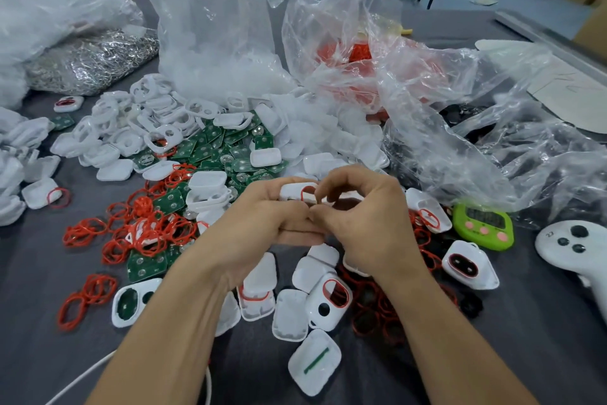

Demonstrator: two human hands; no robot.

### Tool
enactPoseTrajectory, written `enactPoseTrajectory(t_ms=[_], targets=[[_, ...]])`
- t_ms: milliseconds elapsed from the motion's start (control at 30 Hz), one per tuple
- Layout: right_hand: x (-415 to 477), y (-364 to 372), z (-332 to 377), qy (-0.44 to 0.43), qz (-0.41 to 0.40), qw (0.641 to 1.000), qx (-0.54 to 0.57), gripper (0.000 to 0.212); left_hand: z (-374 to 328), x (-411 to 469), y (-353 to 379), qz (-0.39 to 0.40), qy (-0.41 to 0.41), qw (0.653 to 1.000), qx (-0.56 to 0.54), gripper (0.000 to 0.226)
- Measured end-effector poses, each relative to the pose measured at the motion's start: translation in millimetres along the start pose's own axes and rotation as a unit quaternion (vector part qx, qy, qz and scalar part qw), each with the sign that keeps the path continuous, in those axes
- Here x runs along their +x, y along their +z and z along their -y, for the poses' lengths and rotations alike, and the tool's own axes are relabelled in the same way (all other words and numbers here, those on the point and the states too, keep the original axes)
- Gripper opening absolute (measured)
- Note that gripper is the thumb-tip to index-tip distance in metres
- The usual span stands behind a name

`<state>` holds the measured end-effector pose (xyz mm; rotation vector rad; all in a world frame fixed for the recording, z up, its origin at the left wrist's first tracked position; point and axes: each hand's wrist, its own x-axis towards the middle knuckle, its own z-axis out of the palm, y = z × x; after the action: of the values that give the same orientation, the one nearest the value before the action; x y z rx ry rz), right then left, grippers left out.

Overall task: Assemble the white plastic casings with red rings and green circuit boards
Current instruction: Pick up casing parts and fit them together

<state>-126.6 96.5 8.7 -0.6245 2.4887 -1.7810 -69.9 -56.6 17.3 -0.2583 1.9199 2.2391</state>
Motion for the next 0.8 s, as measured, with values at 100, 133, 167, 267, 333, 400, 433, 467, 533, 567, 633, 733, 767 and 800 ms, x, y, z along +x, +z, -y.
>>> enactPoseTrajectory(t_ms=[100,133,167,267,333,400,433,467,533,567,633,733,767,800], targets=[[3.2,-3.5,-1.1,0.036,0.016,0.996,0.077,0.030,-0.9,-0.6,-0.8,-0.014,0.011,0.999,-0.034,0.032],[4.1,-4.5,-2.1,0.048,0.021,0.992,0.117,0.033,-1.1,-0.3,-0.1,-0.023,0.015,0.999,-0.038,0.030],[5.2,-5.0,-2.4,0.061,0.027,0.985,0.158,0.034,-1.4,0.1,0.6,-0.032,0.019,0.999,-0.039,0.029],[6.8,-4.2,-3.2,0.084,0.031,0.978,0.188,0.035,-2.2,-0.3,2.1,-0.041,0.023,0.998,-0.033,0.028],[6.4,-3.4,-4.1,0.092,0.029,0.981,0.170,0.035,-1.9,0.0,3.2,-0.049,0.025,0.998,-0.031,0.031],[6.2,-1.7,-3.5,0.108,0.048,0.977,0.175,0.031,-1.9,1.1,5.7,-0.068,0.032,0.997,-0.029,0.033],[6.0,-0.7,-3.0,0.109,0.062,0.976,0.179,0.028,-1.6,1.9,6.9,-0.077,0.039,0.996,-0.029,0.033],[5.7,0.2,-2.3,0.106,0.069,0.975,0.182,0.027,-0.9,2.4,7.6,-0.082,0.046,0.995,-0.032,0.033],[4.9,-0.2,0.7,0.102,0.060,0.973,0.196,0.025,-0.4,2.3,9.1,-0.075,0.060,0.994,-0.046,0.032],[4.2,-1.4,2.3,0.105,0.052,0.971,0.210,0.024,-0.2,1.9,10.0,-0.066,0.067,0.994,-0.047,0.030],[2.9,-3.6,4.2,0.115,0.040,0.961,0.249,0.026,0.2,1.9,11.8,-0.056,0.079,0.995,-0.037,0.029],[0.9,-2.9,6.0,0.130,0.022,0.951,0.280,0.033,2.1,3.9,11.5,-0.062,0.085,0.994,-0.021,0.031],[0.9,-2.5,7.3,0.136,0.020,0.948,0.286,0.034,2.7,4.0,11.0,-0.064,0.086,0.994,-0.014,0.032],[1.7,-2.7,8.1,0.143,0.023,0.946,0.290,0.035,2.4,3.1,11.2,-0.063,0.085,0.994,-0.009,0.032]])
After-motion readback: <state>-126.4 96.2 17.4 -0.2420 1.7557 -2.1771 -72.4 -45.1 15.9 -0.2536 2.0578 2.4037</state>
